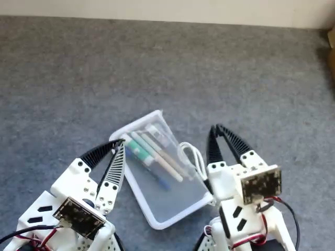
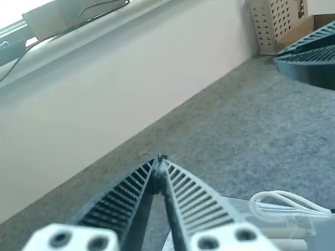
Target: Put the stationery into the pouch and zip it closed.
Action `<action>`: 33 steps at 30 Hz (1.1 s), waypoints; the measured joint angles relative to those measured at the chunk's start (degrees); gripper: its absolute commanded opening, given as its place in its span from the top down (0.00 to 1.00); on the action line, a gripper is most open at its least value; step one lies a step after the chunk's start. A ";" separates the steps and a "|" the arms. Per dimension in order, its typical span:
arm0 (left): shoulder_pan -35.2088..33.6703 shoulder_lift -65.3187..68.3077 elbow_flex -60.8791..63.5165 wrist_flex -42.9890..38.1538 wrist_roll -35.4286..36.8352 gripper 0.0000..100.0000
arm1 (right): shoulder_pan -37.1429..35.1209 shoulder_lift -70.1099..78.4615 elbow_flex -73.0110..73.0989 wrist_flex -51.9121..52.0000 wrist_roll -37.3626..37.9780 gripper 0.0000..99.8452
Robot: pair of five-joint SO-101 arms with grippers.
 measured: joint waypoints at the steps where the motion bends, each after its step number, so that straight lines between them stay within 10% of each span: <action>1: 0.00 0.00 0.00 0.00 0.00 0.99 | 0.09 0.00 -0.18 -0.53 0.00 0.97; 33: -27.34 0.00 25.14 1.41 0.00 0.99 | 10.73 0.00 31.47 1.05 -8.44 0.98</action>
